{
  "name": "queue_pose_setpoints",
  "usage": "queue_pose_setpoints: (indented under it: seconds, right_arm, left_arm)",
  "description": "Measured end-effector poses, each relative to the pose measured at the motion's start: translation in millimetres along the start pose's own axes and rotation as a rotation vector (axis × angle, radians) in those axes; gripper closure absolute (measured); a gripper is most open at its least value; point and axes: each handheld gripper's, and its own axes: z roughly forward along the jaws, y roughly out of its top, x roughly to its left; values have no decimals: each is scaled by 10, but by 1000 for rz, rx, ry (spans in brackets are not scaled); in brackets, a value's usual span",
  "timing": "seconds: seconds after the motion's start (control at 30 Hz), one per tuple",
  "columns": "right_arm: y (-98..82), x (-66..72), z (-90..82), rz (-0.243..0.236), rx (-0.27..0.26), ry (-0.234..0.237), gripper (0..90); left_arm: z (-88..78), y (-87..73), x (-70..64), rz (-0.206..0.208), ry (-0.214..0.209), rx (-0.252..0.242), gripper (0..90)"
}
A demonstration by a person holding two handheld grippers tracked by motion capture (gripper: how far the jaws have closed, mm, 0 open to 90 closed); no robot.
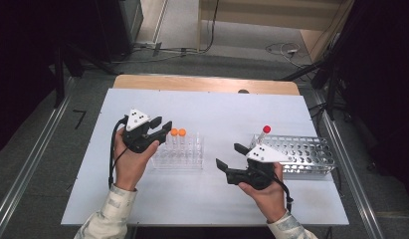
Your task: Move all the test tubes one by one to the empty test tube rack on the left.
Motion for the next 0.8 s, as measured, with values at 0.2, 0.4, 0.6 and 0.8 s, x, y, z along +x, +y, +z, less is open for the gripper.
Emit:
queue_pose_setpoints:
  seconds: [0.2,0.4,0.6,0.8]
  right_arm:
    - [1,-24,-10,3,-6,-6,192]
    - [3,-90,-55,11,-11,-23,192]
    - [1,-212,-141,30,-22,-61,192]
    - [3,-325,-218,48,-35,-91,192]
  left_arm:
    - [-2,7,13,-45,-24,1,432]
    - [0,8,12,-44,-18,-1,362]
    - [-1,9,9,-48,-16,-7,336]
    - [-13,16,11,-47,-12,-11,320]
